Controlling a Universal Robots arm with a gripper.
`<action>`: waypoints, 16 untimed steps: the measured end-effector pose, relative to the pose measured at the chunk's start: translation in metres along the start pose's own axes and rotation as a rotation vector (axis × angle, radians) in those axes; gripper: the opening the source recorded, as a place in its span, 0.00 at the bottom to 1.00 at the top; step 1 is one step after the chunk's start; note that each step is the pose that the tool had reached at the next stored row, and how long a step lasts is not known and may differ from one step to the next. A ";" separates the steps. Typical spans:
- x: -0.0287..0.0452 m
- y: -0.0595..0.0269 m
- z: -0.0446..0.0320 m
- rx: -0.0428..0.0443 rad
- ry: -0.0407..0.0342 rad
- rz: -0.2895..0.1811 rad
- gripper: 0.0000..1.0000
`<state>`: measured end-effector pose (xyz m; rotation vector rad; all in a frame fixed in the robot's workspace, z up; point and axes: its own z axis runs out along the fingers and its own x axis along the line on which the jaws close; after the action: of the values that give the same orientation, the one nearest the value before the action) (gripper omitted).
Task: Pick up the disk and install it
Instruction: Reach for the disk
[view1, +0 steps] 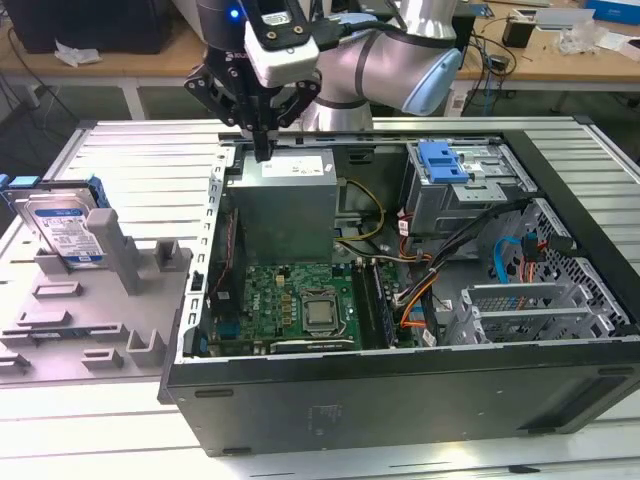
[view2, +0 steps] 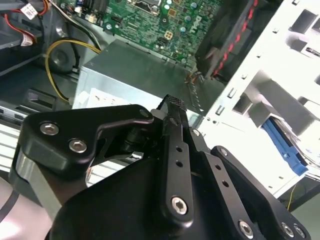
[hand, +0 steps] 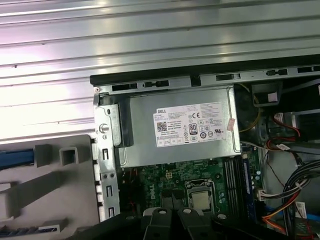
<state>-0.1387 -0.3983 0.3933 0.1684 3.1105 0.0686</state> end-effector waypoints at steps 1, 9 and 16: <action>0.0043 -0.0001 -0.0001 -0.0001 0.0000 0.001 0.11; 0.0280 0.0026 -0.0005 0.0001 -0.0003 0.006 0.11; 0.0463 0.0073 -0.0001 0.0002 -0.0004 0.010 0.11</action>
<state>-0.1839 -0.3861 0.3926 0.1842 3.1095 0.0685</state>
